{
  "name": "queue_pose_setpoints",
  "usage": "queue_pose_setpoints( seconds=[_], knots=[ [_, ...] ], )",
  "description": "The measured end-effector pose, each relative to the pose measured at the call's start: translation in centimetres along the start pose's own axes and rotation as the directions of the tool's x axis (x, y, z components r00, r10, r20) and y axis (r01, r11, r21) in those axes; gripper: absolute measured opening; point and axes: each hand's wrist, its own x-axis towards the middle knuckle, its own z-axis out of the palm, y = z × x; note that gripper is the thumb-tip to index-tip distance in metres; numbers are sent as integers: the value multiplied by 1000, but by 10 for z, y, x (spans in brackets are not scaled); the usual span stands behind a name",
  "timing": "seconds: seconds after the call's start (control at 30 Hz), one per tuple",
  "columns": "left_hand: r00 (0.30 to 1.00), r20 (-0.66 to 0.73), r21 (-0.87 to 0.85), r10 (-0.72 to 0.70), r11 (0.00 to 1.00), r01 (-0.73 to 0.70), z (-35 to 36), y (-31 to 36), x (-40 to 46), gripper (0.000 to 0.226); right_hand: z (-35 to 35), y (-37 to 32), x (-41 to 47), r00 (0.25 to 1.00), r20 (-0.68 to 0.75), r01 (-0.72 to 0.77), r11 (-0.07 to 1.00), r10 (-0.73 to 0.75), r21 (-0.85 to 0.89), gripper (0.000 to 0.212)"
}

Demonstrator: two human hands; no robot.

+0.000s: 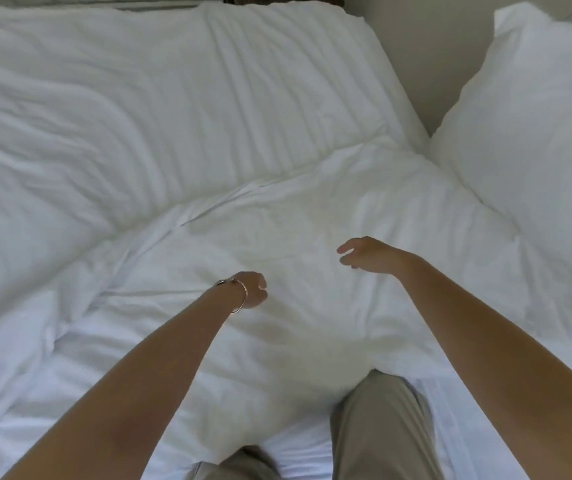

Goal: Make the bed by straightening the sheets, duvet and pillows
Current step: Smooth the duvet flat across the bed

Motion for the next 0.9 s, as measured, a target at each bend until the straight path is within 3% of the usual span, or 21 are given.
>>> queue_pose_setpoints(
  seconds=[0.07,0.17,0.27,0.33,0.43,0.5,0.57,0.63,0.7,0.8,0.87,0.9],
  knots=[
    [999,-28,-3,-16,1000,16,-29,26,17,38,-33,8,15,999,15,29,998,-28,-58,42],
    [994,-106,62,-28,997,35,-64,58,53,42,-96,20,58,974,-182,99,979,-132,-176,49],
    [966,-256,70,-39,996,59,-99,91,104,43,-163,29,116,869,-436,100,947,-232,-306,48],
    [916,-398,-10,-51,999,51,-119,114,141,42,-203,38,159,811,-522,100,942,-263,-319,48],
    [826,-553,-158,-110,987,26,-137,149,198,40,-252,55,221,855,-434,121,922,-285,-368,58],
    [792,-593,-99,-144,989,106,-147,166,235,49,-275,63,256,909,-308,155,913,-282,-378,73],
    [824,-543,86,-163,965,248,-152,169,256,86,-282,62,270,947,-175,162,872,-269,-462,100],
    [856,-463,233,-229,901,366,-147,174,274,120,-281,67,278,963,-107,155,833,-247,-531,107],
    [867,-408,226,-286,888,400,-139,180,283,121,-274,78,284,969,-99,130,812,-225,-569,86],
    [889,-379,132,-259,935,328,-150,179,278,84,-284,84,285,960,-150,104,799,-236,-593,51],
    [812,-522,-7,-263,953,303,-174,170,267,74,-307,75,283,884,-337,118,851,-324,-511,34],
    [737,-618,-107,-275,958,267,-188,165,263,67,-317,70,283,783,-471,139,852,-407,-505,25]
  ],
)
